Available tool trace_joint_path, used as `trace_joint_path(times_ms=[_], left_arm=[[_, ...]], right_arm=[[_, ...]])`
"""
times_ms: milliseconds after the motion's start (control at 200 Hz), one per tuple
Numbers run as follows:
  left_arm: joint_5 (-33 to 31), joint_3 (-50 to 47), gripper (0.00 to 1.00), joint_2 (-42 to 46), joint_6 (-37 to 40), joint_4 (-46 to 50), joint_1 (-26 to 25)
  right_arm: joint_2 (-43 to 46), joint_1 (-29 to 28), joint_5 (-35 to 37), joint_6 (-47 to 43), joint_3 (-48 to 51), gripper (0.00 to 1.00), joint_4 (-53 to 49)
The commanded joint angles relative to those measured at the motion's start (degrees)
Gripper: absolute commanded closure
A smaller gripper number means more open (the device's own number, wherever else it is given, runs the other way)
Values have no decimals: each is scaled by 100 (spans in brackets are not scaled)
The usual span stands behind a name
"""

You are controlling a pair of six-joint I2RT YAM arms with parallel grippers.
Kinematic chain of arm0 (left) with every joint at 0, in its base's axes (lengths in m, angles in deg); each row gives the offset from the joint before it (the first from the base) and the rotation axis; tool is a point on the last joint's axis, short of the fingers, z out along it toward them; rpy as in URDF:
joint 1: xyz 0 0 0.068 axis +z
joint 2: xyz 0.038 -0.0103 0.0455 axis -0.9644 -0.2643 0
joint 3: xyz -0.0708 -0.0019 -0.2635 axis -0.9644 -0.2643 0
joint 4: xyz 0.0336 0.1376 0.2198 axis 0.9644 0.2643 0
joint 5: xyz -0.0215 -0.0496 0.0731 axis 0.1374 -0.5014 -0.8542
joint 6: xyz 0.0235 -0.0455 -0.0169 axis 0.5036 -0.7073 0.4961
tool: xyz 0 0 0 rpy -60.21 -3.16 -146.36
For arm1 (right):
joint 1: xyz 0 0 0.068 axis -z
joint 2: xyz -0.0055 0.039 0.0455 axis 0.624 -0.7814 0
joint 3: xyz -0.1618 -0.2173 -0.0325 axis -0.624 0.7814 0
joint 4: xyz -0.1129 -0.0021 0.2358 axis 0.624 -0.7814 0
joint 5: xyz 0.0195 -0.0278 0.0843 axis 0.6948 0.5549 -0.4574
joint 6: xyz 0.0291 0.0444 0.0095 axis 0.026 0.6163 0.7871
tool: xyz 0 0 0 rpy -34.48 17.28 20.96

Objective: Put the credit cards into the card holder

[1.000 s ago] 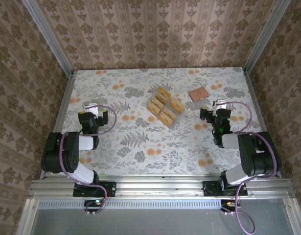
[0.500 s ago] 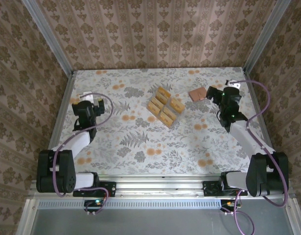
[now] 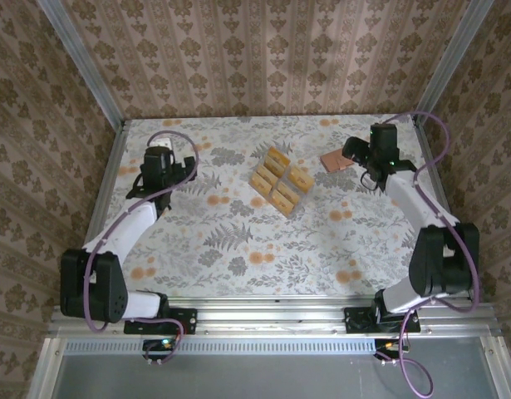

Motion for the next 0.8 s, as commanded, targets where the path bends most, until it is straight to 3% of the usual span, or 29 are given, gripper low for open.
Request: trace_joint_path(times_ms=[0,380,795], left_arm=[[223,339,0,-226,-181,399,-209],[401,740,0,-898,-215,281,-705],[400,1056,0,-1245,-145,296,-1012]], right_arm=[[-556,32,-311,567,-444,18,-732],[-2076,381,-715,1873,-1424,34,-900],[-2903,778,-1342,2258,-1600,45,-463]])
